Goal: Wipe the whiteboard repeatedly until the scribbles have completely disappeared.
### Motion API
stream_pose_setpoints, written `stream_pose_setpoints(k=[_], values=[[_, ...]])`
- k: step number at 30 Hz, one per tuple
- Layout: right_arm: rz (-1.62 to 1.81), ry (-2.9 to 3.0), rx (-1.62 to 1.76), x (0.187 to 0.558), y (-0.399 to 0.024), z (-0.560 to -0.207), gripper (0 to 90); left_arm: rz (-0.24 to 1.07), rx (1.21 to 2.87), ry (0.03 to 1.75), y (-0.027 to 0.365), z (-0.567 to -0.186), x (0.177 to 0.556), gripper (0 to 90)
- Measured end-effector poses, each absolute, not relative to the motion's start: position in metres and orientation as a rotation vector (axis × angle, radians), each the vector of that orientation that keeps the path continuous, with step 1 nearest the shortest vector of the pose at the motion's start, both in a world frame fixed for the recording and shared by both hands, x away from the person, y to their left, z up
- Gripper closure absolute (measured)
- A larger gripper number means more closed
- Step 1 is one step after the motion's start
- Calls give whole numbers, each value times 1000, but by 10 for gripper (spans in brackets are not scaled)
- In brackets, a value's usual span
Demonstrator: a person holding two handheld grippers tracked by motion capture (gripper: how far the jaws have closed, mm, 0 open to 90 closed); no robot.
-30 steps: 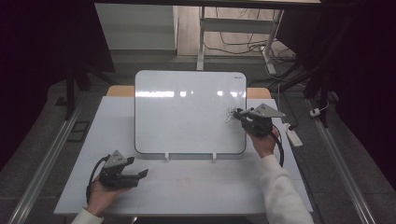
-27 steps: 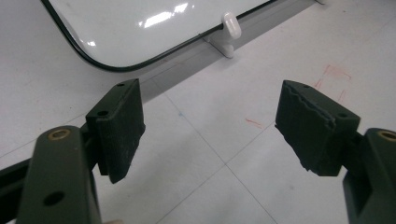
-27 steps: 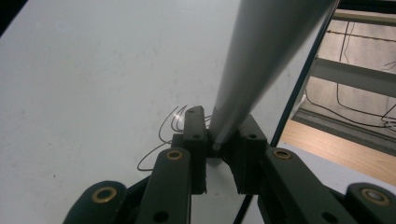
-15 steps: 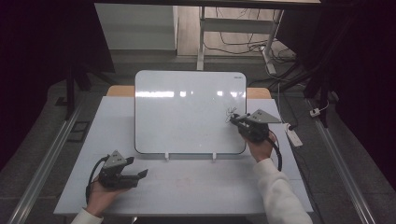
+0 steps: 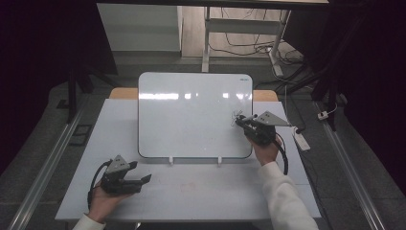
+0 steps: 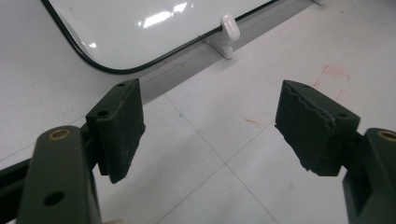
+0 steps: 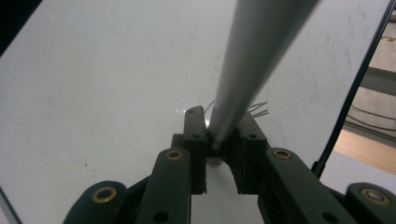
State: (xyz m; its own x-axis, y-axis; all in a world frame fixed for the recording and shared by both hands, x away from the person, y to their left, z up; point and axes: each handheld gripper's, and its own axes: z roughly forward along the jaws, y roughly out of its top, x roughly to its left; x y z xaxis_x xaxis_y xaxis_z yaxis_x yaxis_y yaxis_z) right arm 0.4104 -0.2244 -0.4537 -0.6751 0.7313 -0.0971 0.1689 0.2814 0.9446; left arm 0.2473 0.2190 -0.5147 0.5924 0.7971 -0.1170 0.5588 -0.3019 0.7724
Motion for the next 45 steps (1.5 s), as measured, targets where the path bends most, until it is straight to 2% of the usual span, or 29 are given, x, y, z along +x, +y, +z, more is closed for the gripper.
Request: stream_pose_setpoints(k=[3,7,12,18,23,29,34,40,45], values=[[1363,2083,717,405,-210,-458,779,363,2005,1079,218,-515,249,241],[1403,2018,803,413,-223,-452,779,367,2008,1072,218,-515,247,241],[1360,2084,720,405,-212,-457,779,366,2004,1079,219,-515,248,241],[1417,1971,815,419,-227,-449,779,367,2003,1081,219,-515,248,241],[1391,2046,740,414,-216,-452,779,364,2009,1081,218,-516,249,241],[1423,1937,838,421,-232,-447,780,367,2004,1082,218,-516,248,241],[1413,2016,768,415,-216,-452,779,368,2009,1077,218,-516,248,241],[1447,1898,864,426,-235,-443,780,370,2003,1086,219,-516,248,241],[1418,2003,759,419,-215,-450,780,366,2006,1088,219,-516,248,241]])
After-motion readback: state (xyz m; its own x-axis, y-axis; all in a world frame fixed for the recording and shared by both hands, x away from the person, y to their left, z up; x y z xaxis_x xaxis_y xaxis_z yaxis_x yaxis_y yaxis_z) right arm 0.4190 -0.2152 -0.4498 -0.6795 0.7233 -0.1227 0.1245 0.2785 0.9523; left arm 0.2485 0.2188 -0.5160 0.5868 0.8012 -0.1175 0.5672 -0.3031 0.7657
